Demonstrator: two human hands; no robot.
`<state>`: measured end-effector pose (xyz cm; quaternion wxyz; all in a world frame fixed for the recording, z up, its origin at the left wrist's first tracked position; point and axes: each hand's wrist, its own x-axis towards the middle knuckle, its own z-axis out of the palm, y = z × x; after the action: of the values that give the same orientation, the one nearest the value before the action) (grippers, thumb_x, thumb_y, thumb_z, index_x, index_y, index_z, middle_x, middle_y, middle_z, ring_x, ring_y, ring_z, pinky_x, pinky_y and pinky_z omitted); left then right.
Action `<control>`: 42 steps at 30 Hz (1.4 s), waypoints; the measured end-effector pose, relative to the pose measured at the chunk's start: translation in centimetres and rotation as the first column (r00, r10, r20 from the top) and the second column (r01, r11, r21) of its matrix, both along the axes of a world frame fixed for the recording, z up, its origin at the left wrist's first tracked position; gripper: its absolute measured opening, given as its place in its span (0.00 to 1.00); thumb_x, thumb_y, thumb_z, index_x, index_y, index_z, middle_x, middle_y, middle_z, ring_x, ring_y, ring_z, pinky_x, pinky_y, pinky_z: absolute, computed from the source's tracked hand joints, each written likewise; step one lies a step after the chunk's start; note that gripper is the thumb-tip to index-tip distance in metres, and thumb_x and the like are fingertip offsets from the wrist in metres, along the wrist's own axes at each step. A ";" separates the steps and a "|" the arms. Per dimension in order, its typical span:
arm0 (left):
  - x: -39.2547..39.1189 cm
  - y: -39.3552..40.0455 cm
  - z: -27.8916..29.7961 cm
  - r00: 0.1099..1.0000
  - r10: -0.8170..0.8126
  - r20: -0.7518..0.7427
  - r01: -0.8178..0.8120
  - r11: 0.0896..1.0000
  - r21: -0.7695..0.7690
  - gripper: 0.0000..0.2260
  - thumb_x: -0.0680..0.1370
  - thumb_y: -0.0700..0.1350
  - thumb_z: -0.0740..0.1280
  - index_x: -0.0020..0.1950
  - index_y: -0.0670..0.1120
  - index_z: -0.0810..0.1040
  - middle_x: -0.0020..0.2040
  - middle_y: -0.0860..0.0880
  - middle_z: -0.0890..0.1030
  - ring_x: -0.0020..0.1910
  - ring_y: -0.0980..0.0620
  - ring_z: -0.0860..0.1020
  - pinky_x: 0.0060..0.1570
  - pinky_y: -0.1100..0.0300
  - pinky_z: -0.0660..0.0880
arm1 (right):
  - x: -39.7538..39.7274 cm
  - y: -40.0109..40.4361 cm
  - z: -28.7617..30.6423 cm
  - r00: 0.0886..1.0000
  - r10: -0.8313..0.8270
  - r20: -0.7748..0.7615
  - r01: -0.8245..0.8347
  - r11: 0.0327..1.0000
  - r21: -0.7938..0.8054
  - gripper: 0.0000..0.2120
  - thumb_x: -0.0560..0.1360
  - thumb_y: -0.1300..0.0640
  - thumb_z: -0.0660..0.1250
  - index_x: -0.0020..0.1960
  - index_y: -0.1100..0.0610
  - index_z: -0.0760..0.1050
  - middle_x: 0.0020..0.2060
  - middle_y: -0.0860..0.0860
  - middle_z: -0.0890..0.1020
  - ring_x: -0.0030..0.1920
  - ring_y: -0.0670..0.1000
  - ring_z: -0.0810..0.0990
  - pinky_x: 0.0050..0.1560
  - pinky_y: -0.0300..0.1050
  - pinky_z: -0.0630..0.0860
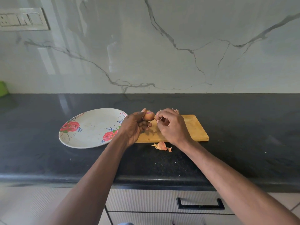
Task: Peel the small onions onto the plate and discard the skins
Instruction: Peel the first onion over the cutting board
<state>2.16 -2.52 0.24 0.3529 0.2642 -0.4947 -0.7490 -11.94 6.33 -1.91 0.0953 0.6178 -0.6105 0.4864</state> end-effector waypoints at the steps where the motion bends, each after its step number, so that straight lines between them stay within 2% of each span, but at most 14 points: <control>1: 0.0 0.1 0.0 1.000 -0.008 0.000 0.008 1.000 -0.002 0.09 0.83 0.44 0.64 0.53 0.38 0.78 0.38 0.43 0.83 0.31 0.51 0.79 0.28 0.63 0.75 | -0.1 0.0 0.0 1.000 -0.002 0.020 0.003 1.000 -0.017 0.02 0.74 0.63 0.71 0.45 0.57 0.81 0.44 0.48 0.81 0.42 0.44 0.78 0.55 0.53 0.76; 4: 0.1 0.3 0.1 0.999 -0.033 -0.016 0.033 0.999 -0.015 0.07 0.83 0.42 0.63 0.51 0.39 0.77 0.40 0.41 0.81 0.30 0.51 0.78 0.27 0.63 0.74 | 0.0 0.1 0.2 0.994 0.029 0.101 -0.027 0.999 -0.024 0.09 0.72 0.64 0.75 0.51 0.57 0.83 0.47 0.45 0.80 0.43 0.40 0.78 0.49 0.45 0.77; 8: 0.1 0.4 0.1 0.997 -0.071 -0.029 0.070 0.997 -0.037 0.09 0.83 0.42 0.63 0.47 0.39 0.79 0.39 0.41 0.80 0.30 0.50 0.77 0.27 0.64 0.74 | 0.0 -0.1 0.2 0.992 0.050 0.117 -0.047 0.998 -0.032 0.10 0.73 0.61 0.75 0.54 0.56 0.84 0.48 0.43 0.81 0.45 0.43 0.80 0.53 0.57 0.78; 11: 0.1 0.3 0.0 0.997 -0.079 -0.020 0.078 0.996 -0.040 0.09 0.83 0.42 0.64 0.48 0.38 0.78 0.39 0.40 0.80 0.30 0.50 0.77 0.26 0.64 0.75 | 0.1 0.2 0.5 0.986 0.073 0.148 -0.071 0.997 -0.016 0.09 0.72 0.63 0.76 0.52 0.59 0.84 0.46 0.45 0.81 0.44 0.42 0.79 0.46 0.41 0.78; 14: 0.1 0.2 0.0 0.997 -0.077 -0.006 0.077 0.997 -0.032 0.08 0.82 0.41 0.64 0.48 0.37 0.78 0.38 0.40 0.79 0.29 0.50 0.76 0.25 0.63 0.74 | 0.0 0.3 0.8 0.982 0.107 0.153 -0.111 0.994 0.013 0.08 0.71 0.63 0.77 0.49 0.59 0.84 0.44 0.46 0.81 0.44 0.45 0.79 0.45 0.37 0.77; 20: 0.2 0.4 0.0 0.997 -0.078 0.020 0.078 0.997 -0.018 0.09 0.83 0.42 0.64 0.47 0.37 0.78 0.38 0.39 0.79 0.26 0.50 0.75 0.22 0.63 0.72 | -0.6 0.0 0.8 0.973 0.107 0.203 -0.129 0.986 0.100 0.08 0.69 0.58 0.78 0.45 0.51 0.82 0.40 0.39 0.80 0.42 0.42 0.77 0.56 0.60 0.74; 22: 0.2 0.5 0.1 0.997 -0.079 0.024 0.080 0.997 -0.023 0.10 0.83 0.42 0.64 0.46 0.37 0.78 0.37 0.39 0.80 0.26 0.50 0.75 0.23 0.63 0.72 | -0.6 0.1 0.8 0.974 0.099 0.204 -0.127 0.984 0.128 0.08 0.70 0.56 0.78 0.43 0.47 0.80 0.40 0.39 0.80 0.43 0.44 0.78 0.59 0.62 0.72; 25: 0.3 0.5 0.1 0.999 -0.053 0.008 0.053 0.998 -0.017 0.11 0.83 0.42 0.64 0.45 0.38 0.78 0.37 0.39 0.79 0.26 0.51 0.75 0.24 0.63 0.72 | -0.2 0.2 0.7 0.976 0.117 0.183 -0.145 0.978 0.150 0.11 0.71 0.62 0.77 0.39 0.51 0.77 0.42 0.48 0.82 0.45 0.38 0.76 0.59 0.30 0.66; 27: 0.3 0.5 0.3 0.999 -0.050 0.000 0.050 0.999 -0.004 0.10 0.83 0.43 0.63 0.45 0.38 0.77 0.37 0.39 0.78 0.26 0.51 0.75 0.24 0.63 0.72 | 0.1 0.2 0.7 0.975 0.119 0.187 -0.145 0.980 0.137 0.11 0.70 0.64 0.77 0.39 0.53 0.77 0.42 0.53 0.82 0.44 0.35 0.75 0.55 0.22 0.62; 29: 0.3 0.5 0.4 0.997 -0.070 -0.027 0.070 0.998 0.003 0.09 0.84 0.41 0.61 0.48 0.38 0.76 0.37 0.39 0.78 0.27 0.51 0.75 0.24 0.63 0.72 | -0.1 0.1 0.7 0.960 0.111 0.258 -0.147 0.981 0.124 0.10 0.70 0.63 0.78 0.40 0.53 0.78 0.43 0.52 0.83 0.46 0.40 0.78 0.61 0.34 0.69; 31: 0.4 0.4 0.3 0.996 -0.075 -0.053 0.075 0.997 0.011 0.08 0.84 0.39 0.59 0.52 0.38 0.75 0.39 0.40 0.78 0.28 0.50 0.76 0.24 0.64 0.72 | -0.2 0.1 0.9 0.900 0.154 0.409 -0.209 0.973 0.095 0.10 0.70 0.65 0.77 0.46 0.54 0.80 0.44 0.52 0.84 0.47 0.46 0.81 0.55 0.44 0.78; 34: 0.4 0.1 0.2 0.995 -0.087 -0.041 0.087 0.996 0.004 0.11 0.83 0.37 0.56 0.57 0.37 0.78 0.41 0.40 0.80 0.32 0.49 0.76 0.28 0.63 0.74 | -0.4 0.3 1.2 0.881 0.181 0.437 -0.222 0.974 0.045 0.12 0.72 0.67 0.76 0.52 0.56 0.82 0.46 0.49 0.84 0.46 0.46 0.82 0.50 0.39 0.79; 38: 0.3 0.0 -0.1 0.994 -0.104 -0.038 0.104 0.995 0.004 0.13 0.83 0.36 0.56 0.58 0.37 0.79 0.44 0.39 0.81 0.34 0.48 0.76 0.30 0.62 0.75 | -0.3 0.1 0.9 0.934 0.136 0.330 -0.158 0.987 0.041 0.10 0.71 0.65 0.77 0.50 0.56 0.85 0.45 0.45 0.83 0.47 0.48 0.82 0.52 0.43 0.79; 42: 0.3 -0.2 -0.3 0.994 -0.102 -0.033 0.102 0.995 -0.004 0.13 0.84 0.37 0.57 0.55 0.37 0.81 0.47 0.38 0.81 0.34 0.47 0.76 0.31 0.62 0.76 | -0.2 0.2 0.7 0.960 0.131 0.248 -0.139 0.990 0.015 0.07 0.70 0.64 0.77 0.48 0.59 0.85 0.43 0.44 0.82 0.46 0.45 0.80 0.48 0.36 0.76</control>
<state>2.41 -2.72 -0.09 0.3225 0.2259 -0.5026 -0.7697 -12.12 6.51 -1.24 -0.0246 0.5942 -0.5820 0.5546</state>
